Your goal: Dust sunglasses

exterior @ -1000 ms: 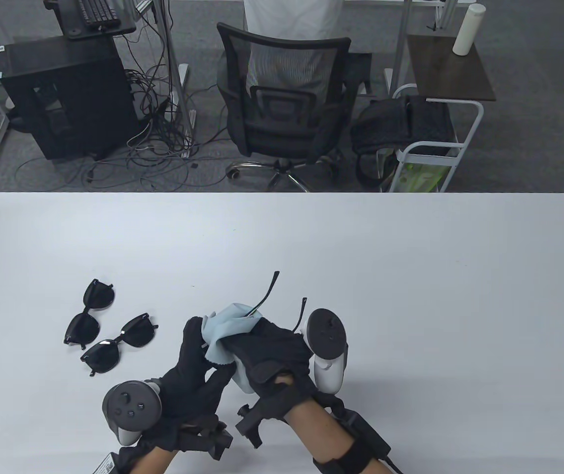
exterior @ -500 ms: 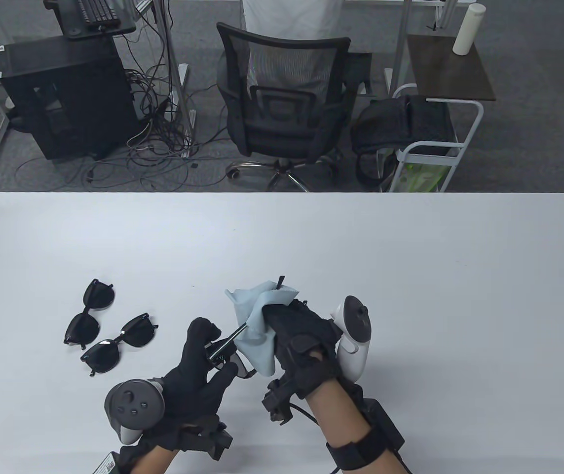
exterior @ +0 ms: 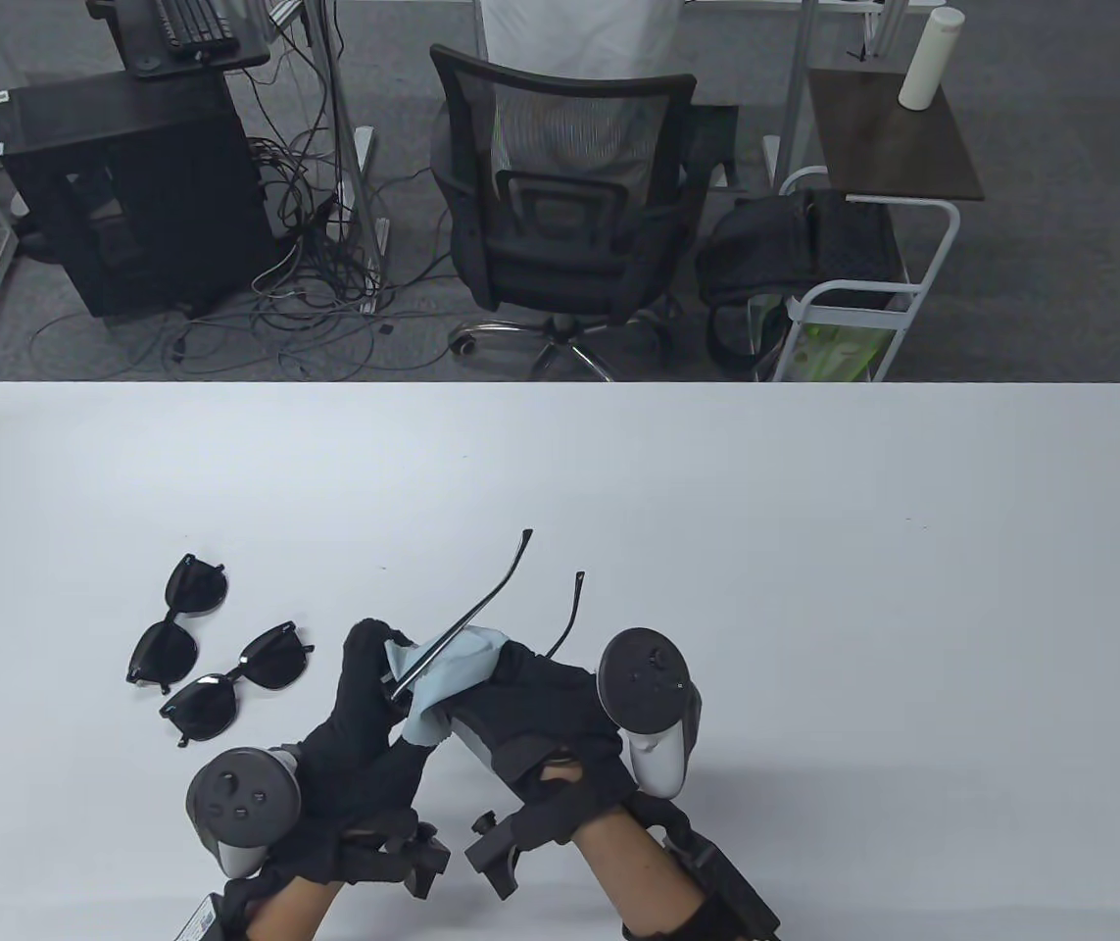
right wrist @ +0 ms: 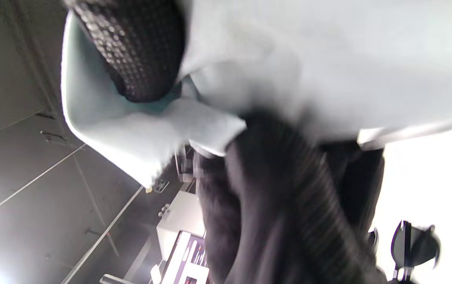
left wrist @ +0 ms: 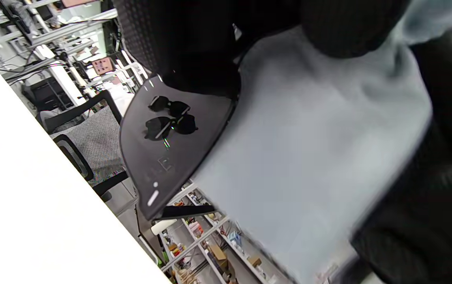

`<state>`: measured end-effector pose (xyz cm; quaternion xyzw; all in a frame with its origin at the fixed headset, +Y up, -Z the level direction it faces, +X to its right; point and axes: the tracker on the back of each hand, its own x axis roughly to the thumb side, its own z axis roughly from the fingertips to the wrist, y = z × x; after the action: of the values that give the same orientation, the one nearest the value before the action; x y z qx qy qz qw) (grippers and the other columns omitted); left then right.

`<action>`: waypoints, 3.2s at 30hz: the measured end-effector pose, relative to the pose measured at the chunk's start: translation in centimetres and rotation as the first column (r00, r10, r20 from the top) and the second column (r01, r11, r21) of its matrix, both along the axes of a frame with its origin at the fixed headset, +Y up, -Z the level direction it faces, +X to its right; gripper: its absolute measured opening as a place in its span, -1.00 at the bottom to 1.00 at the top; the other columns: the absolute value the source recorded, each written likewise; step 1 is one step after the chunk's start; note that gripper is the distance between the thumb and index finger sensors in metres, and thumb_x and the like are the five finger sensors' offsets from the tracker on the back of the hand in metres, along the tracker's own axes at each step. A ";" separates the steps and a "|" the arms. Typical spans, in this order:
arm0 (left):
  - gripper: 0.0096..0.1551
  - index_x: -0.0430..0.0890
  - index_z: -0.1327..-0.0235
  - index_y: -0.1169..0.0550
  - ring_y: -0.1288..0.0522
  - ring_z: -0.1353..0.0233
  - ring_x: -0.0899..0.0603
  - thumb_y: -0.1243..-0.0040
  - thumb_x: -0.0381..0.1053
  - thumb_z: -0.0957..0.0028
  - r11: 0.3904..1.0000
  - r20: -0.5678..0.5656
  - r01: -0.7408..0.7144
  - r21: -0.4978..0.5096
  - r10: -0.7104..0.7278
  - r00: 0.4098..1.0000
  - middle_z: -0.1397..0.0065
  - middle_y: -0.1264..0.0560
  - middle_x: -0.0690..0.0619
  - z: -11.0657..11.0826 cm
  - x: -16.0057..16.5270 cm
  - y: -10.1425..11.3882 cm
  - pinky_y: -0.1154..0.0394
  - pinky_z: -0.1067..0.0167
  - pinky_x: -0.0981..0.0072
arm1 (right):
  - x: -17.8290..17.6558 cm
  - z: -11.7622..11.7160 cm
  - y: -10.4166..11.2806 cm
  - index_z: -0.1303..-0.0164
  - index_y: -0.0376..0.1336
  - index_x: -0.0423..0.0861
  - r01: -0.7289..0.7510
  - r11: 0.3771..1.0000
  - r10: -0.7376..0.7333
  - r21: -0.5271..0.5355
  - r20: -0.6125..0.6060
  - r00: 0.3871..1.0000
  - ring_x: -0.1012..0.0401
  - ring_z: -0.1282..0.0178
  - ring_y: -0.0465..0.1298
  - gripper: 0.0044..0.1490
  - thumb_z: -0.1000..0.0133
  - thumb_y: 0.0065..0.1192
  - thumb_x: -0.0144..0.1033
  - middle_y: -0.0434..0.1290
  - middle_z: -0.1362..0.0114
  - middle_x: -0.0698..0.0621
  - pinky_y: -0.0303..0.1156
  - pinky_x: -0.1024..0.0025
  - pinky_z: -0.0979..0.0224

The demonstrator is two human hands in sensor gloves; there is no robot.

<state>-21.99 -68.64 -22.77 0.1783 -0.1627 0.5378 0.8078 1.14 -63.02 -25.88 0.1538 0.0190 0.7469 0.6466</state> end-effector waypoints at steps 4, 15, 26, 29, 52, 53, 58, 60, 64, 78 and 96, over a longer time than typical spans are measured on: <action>0.09 0.08 -0.55 0.19 -0.56 -0.40 -0.03 -0.16 0.29 -0.02 0.998 -0.083 -0.042 -0.043 0.039 0.996 -0.59 -0.09 -0.14 -0.9 -1.9 -0.7 -0.55 -0.32 0.18 | 3.8 0.6 2.0 -0.02 0.44 0.01 -0.244 0.965 0.221 0.100 0.197 0.955 0.04 -0.13 0.62 -0.52 0.07 0.47 -0.09 0.70 0.00 0.09 0.46 0.03 -0.27; 0.08 0.07 -0.55 0.19 -0.56 -0.40 -0.03 -0.15 0.29 -0.03 0.982 -0.102 -0.159 -0.102 0.149 0.984 -0.58 -0.09 -0.14 -1.3 -2.9 -1.4 -0.55 -0.32 0.19 | 10.2 -1.3 -5.9 -0.04 0.43 -0.04 -0.961 0.245 0.957 -0.127 0.189 0.219 0.01 -0.14 0.61 -0.45 0.14 0.52 -0.16 0.69 0.02 0.08 0.37 -0.08 -0.33; 0.09 0.07 -0.55 0.18 -0.56 -0.40 -0.02 -0.15 0.30 -0.03 0.977 -0.107 -0.193 -0.096 0.182 0.977 -0.58 -0.09 -0.13 -1.3 -3.5 -1.1 -0.55 -0.32 0.19 | 12.4 -4.0 -12.7 -0.24 0.28 -0.08 -0.951 0.184 0.976 -0.251 -0.065 0.206 -0.10 -0.34 0.44 -0.24 0.16 0.48 -0.09 0.52 -0.26 -0.06 0.24 -0.16 -0.42; 0.09 0.07 -0.56 0.18 -0.56 -0.40 -0.02 -0.15 0.31 -0.03 0.977 -0.105 -0.183 -0.106 0.173 0.979 -0.58 -0.10 -0.13 -1.4 -3.3 -1.3 -0.56 -0.31 0.18 | 12.9 -3.9 -11.6 -0.25 0.27 -0.09 -0.948 0.193 0.976 -0.252 -0.050 0.212 -0.12 -0.35 0.43 -0.22 0.16 0.49 -0.09 0.51 -0.27 -0.08 0.23 -0.18 -0.42; 0.09 0.03 -0.55 0.16 -0.56 -0.39 -0.03 -0.16 0.33 -0.02 0.917 -0.022 -0.306 -0.254 0.311 0.950 -0.56 -0.11 -0.14 -1.2 -1.6 -2.3 -0.56 -0.31 0.19 | 8.3 -1.4 -2.3 -0.36 0.18 -0.15 -0.954 0.298 0.939 -0.027 0.189 0.288 -0.10 -0.33 0.46 -0.11 0.07 0.29 0.12 0.46 -0.35 -0.12 0.28 -0.14 -0.39; 0.09 0.02 -0.54 0.17 -0.55 -0.40 -0.03 -0.15 0.33 -0.02 0.890 -0.019 -0.353 -0.290 0.363 0.931 -0.56 -0.10 -0.14 -1.2 -1.4 -2.5 -0.55 -0.31 0.19 | 7.6 -1.1 -2.1 -0.37 0.17 -0.16 -0.923 0.385 0.903 0.012 0.203 0.379 -0.11 -0.33 0.46 -0.09 0.08 0.30 0.12 0.46 -0.35 -0.14 0.28 -0.14 -0.39; 0.08 -0.07 -0.42 0.29 -0.47 -0.46 -0.08 -0.06 0.30 -0.08 0.670 -0.057 -0.542 -0.507 0.602 0.797 -0.53 0.02 -0.20 -0.7 -0.3 -3.9 -0.49 -0.37 0.15 | 3.6 0.8 -3.2 -0.37 0.08 -0.41 -0.734 0.672 0.739 0.099 -0.012 0.674 -0.19 -0.28 0.47 0.05 0.07 0.35 0.05 0.45 -0.33 -0.27 0.28 -0.20 -0.33; 0.08 -0.09 -0.42 0.28 -0.47 -0.46 -0.09 -0.06 0.30 -0.07 0.687 -0.057 -0.515 -0.513 0.571 0.819 -0.52 0.01 -0.22 -0.7 0.0 -4.0 -0.49 -0.36 0.14 | 2.8 1.5 -4.0 -0.36 0.07 -0.42 -0.674 0.722 0.677 0.153 0.044 0.735 -0.16 -0.27 0.49 0.08 0.08 0.35 0.08 0.47 -0.32 -0.23 0.32 -0.16 -0.33; 0.08 -0.11 -0.41 0.28 -0.47 -0.46 -0.09 -0.05 0.31 -0.07 0.694 -0.062 -0.475 -0.542 0.531 0.845 -0.51 0.00 -0.23 -0.4 0.9 -4.3 -0.48 -0.36 0.14 | 2.7 2.6 -5.4 -0.31 0.13 -0.41 -0.609 0.776 0.579 0.164 0.199 0.791 -0.07 -0.18 0.57 0.02 0.08 0.35 0.08 0.55 -0.22 -0.13 0.40 -0.08 -0.29; 0.12 -0.19 -0.41 0.28 -0.43 -0.49 -0.12 -0.03 0.34 -0.06 0.666 -0.031 -0.412 -0.622 0.505 0.863 -0.51 -0.04 -0.26 -0.3 2.5 -5.5 -0.46 -0.38 0.09 | 2.5 4.0 -6.3 -0.27 0.22 -0.11 -0.674 0.697 0.602 0.245 0.309 0.736 -0.04 -0.26 0.51 -0.33 0.03 0.33 -0.19 0.53 -0.20 0.01 0.34 -0.10 -0.35; -0.08 0.00 -0.55 -0.15 -0.34 -0.54 -0.26 -0.15 0.34 0.00 0.868 0.060 -0.241 -0.434 0.294 0.954 -0.61 -0.19 -0.09 -1.1 1.0 -3.9 -0.38 -0.39 -0.08 | 5.0 2.6 -7.2 -0.27 0.16 -0.07 -0.401 0.908 0.392 0.120 0.092 0.915 -0.32 -0.47 -0.01 -0.43 -0.06 0.02 -0.17 0.04 -0.52 -0.30 -0.06 -0.31 -0.40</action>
<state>-20.98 -72.54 -23.88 -0.0134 -0.0662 0.6770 0.7329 6.13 -70.19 -23.29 0.1658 -0.0227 0.8668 0.4698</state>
